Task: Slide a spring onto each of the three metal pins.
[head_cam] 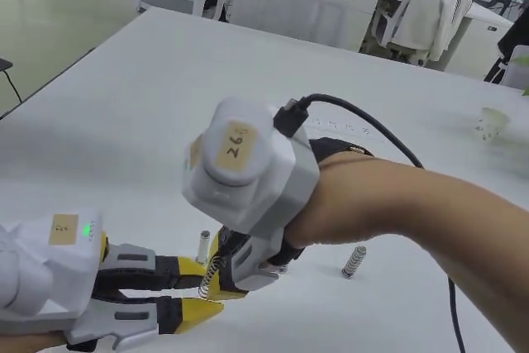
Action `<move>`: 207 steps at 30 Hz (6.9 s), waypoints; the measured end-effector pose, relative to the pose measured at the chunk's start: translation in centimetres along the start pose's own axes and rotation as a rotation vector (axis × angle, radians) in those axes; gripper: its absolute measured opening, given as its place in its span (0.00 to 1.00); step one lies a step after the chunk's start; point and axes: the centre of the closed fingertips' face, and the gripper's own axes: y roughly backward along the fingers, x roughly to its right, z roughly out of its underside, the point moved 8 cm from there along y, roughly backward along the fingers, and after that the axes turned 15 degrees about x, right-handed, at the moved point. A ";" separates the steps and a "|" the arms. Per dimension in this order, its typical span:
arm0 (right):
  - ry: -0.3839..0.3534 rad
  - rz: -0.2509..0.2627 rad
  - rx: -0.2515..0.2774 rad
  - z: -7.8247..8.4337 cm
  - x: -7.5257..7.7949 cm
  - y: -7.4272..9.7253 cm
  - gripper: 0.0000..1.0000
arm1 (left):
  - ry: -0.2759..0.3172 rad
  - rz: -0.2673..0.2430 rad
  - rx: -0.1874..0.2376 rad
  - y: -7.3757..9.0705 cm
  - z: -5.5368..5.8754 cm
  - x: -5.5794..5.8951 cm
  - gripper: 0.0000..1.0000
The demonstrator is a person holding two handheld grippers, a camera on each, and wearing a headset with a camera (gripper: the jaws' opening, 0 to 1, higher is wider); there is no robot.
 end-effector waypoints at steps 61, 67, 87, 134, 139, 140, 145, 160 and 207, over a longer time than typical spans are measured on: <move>-0.028 0.110 -0.012 0.1 5.7 1.9 0.09 | 0.082 -0.242 0.009 4.2 1.7 -1.3 0.71; -0.032 0.106 -0.016 0.1 6.8 1.1 0.09 | 0.082 -0.254 0.012 4.6 1.7 -1.3 0.71; -0.046 0.076 -0.050 0.9 8.4 -1.6 0.09 | 0.082 -0.266 0.000 5.0 1.7 -1.4 0.72; -0.097 0.046 -0.118 3.5 8.0 -6.3 0.09 | 0.093 -0.266 -0.002 5.1 1.8 -1.5 0.68; -0.095 0.048 -0.122 3.8 7.9 -6.6 0.09 | 0.094 -0.264 -0.004 5.0 1.8 -1.4 0.68; -0.094 0.049 -0.122 3.8 7.9 -6.7 0.09 | 0.094 -0.264 -0.005 5.0 1.8 -1.4 0.68; -0.101 0.045 -0.121 3.8 7.9 -6.9 0.09 | 0.094 -0.268 -0.002 5.1 1.8 -1.5 0.68; -0.114 0.042 -0.122 4.1 7.8 -7.0 0.14 | 0.095 -0.269 -0.001 5.1 1.8 -1.6 0.68; -0.270 0.182 0.130 6.9 2.5 -1.5 0.24 | 0.096 -0.212 -0.028 3.4 1.4 -1.1 0.72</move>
